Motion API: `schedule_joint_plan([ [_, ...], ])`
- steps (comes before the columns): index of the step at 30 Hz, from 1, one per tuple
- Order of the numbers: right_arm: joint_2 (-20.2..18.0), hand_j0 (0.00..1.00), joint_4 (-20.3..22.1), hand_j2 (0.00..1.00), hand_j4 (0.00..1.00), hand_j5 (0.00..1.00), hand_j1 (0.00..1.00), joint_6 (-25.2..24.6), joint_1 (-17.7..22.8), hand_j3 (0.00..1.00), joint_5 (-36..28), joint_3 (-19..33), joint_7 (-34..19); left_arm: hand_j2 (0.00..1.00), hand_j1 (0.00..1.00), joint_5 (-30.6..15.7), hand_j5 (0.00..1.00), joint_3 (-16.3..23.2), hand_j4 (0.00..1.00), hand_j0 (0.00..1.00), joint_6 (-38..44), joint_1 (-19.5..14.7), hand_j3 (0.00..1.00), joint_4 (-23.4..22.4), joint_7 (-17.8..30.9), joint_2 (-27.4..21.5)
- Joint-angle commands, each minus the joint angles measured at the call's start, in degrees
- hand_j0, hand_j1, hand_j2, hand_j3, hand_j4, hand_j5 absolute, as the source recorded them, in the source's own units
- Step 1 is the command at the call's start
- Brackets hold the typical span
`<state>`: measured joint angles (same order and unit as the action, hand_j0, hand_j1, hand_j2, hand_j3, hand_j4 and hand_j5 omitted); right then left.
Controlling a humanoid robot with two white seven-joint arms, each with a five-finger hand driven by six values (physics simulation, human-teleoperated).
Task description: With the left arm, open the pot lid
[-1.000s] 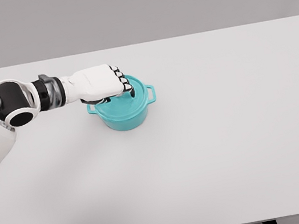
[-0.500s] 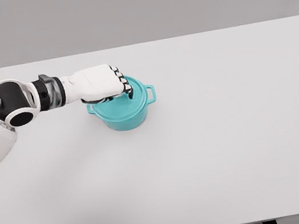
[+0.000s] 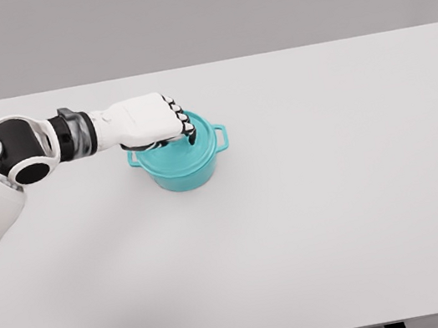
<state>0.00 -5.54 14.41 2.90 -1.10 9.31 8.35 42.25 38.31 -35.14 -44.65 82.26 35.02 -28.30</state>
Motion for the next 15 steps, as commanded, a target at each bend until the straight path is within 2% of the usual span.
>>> schedule_joint_plan([
  [1,0.0,1.00,0.0,1.00,1.00,1.00,1.00,0.0,0.0,1.00,0.0,0.0,0.0,0.59,0.59,-0.2,0.59,-0.2,0.59,0.59,0.1,-0.1,0.59,0.0,0.0,-0.1],
  [15,0.0,1.00,0.0,1.00,1.00,1.00,1.00,0.0,0.0,1.00,0.0,0.0,0.0,0.58,0.58,-1.3,0.58,-0.8,0.58,0.58,0.1,-0.7,0.58,0.1,0.0,-0.5],
])
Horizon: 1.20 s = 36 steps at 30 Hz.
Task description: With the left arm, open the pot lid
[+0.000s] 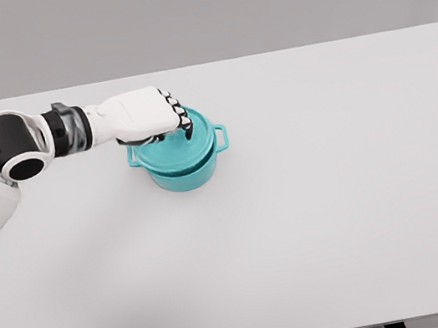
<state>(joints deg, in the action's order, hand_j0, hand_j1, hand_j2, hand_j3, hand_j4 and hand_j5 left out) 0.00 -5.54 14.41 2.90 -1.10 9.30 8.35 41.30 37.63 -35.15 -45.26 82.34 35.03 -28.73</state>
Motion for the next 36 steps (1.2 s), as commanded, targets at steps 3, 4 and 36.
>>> schedule_joint_plan([
  [3,0.0,1.00,0.0,1.00,1.00,1.00,1.00,0.0,0.0,1.00,0.0,0.0,0.0,0.58,0.58,-0.3,0.58,-1.3,0.58,0.58,0.2,0.0,0.58,0.0,0.0,-0.2],
  [4,0.0,1.00,0.0,1.00,1.00,1.00,1.00,0.0,0.0,1.00,0.0,0.0,0.0,0.58,0.58,-0.3,0.58,-1.3,0.58,0.58,0.2,0.0,0.58,0.0,0.0,-0.2],
  [36,0.0,1.00,0.0,1.00,1.00,1.00,1.00,0.0,0.0,1.00,0.0,0.0,0.0,0.55,0.55,-7.0,0.55,-6.7,0.55,0.55,0.2,3.6,0.55,-2.3,0.0,-16.5],
])
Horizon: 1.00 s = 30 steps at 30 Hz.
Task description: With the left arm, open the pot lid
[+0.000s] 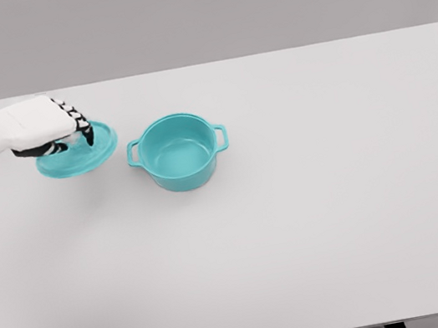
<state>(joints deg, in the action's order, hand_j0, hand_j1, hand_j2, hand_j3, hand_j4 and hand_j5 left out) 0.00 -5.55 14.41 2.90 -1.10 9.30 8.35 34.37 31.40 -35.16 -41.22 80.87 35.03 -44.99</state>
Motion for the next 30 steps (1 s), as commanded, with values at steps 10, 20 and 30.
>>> schedule_joint_plan([
  [10,0.0,1.00,0.0,1.00,1.00,1.00,1.00,0.0,0.0,1.00,0.0,0.0,0.0,0.52,0.52,0.0,0.52,-0.6,0.52,0.52,0.2,0.6,0.52,-7.8,0.0,0.0],
  [20,0.0,1.00,0.0,1.00,1.00,1.00,1.00,0.0,0.0,1.00,0.0,0.0,0.0,0.51,0.51,0.1,0.51,-0.7,0.51,0.51,0.2,2.2,0.51,-8.1,0.0,0.0],
  [30,0.0,1.00,0.0,1.00,1.00,1.00,1.00,0.0,0.0,1.00,0.0,0.0,0.0,1.00,1.00,0.4,1.00,-1.8,1.00,1.00,0.2,2.7,1.00,-8.8,0.0,0.1],
])
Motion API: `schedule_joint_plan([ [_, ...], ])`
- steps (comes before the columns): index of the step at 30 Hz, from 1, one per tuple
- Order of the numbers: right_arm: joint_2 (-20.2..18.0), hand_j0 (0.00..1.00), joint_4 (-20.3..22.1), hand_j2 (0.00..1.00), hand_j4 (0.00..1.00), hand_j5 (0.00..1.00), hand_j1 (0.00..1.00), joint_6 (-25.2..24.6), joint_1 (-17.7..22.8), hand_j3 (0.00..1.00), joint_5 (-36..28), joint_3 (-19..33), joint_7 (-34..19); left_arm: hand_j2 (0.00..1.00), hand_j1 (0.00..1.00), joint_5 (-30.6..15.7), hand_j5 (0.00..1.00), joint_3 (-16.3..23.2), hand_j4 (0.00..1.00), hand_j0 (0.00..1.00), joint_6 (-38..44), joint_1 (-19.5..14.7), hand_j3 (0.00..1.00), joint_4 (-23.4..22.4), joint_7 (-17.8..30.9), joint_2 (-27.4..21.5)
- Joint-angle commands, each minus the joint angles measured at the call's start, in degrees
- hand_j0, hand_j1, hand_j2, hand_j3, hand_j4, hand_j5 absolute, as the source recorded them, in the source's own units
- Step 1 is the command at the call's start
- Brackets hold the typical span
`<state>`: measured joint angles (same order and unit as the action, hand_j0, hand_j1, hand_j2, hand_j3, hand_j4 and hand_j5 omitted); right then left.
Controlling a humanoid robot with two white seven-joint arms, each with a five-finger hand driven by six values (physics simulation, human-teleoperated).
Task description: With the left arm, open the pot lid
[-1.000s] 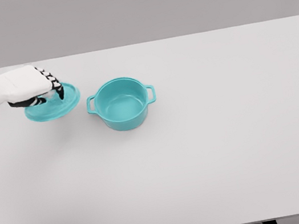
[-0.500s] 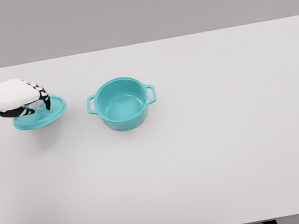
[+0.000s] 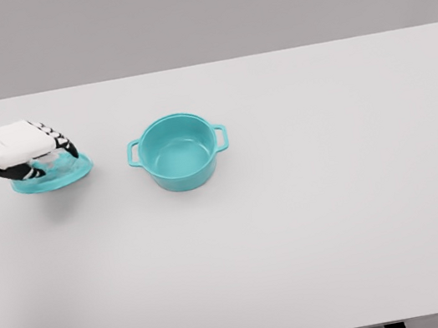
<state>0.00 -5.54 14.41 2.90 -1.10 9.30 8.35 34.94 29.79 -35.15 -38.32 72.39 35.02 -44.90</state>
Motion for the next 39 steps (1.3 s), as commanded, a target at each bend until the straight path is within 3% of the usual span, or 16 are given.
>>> schedule_joint_plan([
  [1,0.0,1.00,0.0,1.00,1.00,1.00,1.00,0.0,0.0,1.00,0.0,0.0,0.0,1.00,1.00,-0.1,1.00,-0.2,1.00,1.00,0.1,0.0,1.00,-0.4,0.0,0.0],
  [13,0.0,1.00,0.0,1.00,1.00,1.00,1.00,0.0,0.0,1.00,0.0,0.0,0.0,1.00,1.00,-0.3,1.00,-2.6,1.00,1.00,0.1,0.1,1.00,-0.7,0.0,0.7],
  [18,0.0,1.00,0.0,1.00,1.00,1.00,1.00,0.0,0.0,1.00,0.0,0.0,0.0,1.00,1.00,-0.9,1.00,-3.0,1.00,1.00,0.1,2.1,1.00,0.3,0.0,0.7],
  [21,0.0,1.00,0.0,1.00,1.00,1.00,1.00,0.0,0.0,1.00,0.0,0.0,0.0,1.00,1.00,-1.4,1.00,-7.7,1.00,1.00,0.1,2.7,1.00,2.1,0.0,0.7],
  [24,0.0,1.00,0.0,1.00,1.00,1.00,1.00,0.0,0.0,1.00,0.0,0.0,0.0,1.00,1.00,-5.9,1.00,-12.1,1.00,1.00,0.1,3.7,1.00,2.3,0.0,-0.5],
  [26,0.0,1.00,0.0,1.00,1.00,1.00,1.00,0.0,0.0,1.00,0.0,0.0,0.0,1.00,1.00,-5.9,1.00,-13.6,1.00,1.00,0.1,3.8,1.00,2.6,0.0,-1.2],
  [29,0.0,1.00,0.0,1.00,1.00,1.00,1.00,0.0,0.0,1.00,0.0,0.0,0.0,1.00,1.00,-6.3,1.00,-18.9,1.00,1.00,0.1,4.0,1.00,3.3,0.0,-2.7],
  [32,0.0,1.00,0.0,1.00,1.00,1.00,1.00,0.0,0.0,1.00,0.0,0.0,0.0,1.00,1.00,-11.3,1.00,-19.2,1.00,1.00,0.1,6.2,1.00,4.2,0.0,-2.6],
  [39,0.0,1.00,0.0,1.00,1.00,1.00,1.00,0.0,0.0,1.00,0.0,0.0,0.0,1.00,1.00,-11.4,1.00,-19.0,1.00,1.00,0.1,7.6,1.00,4.9,0.0,-2.3],
])
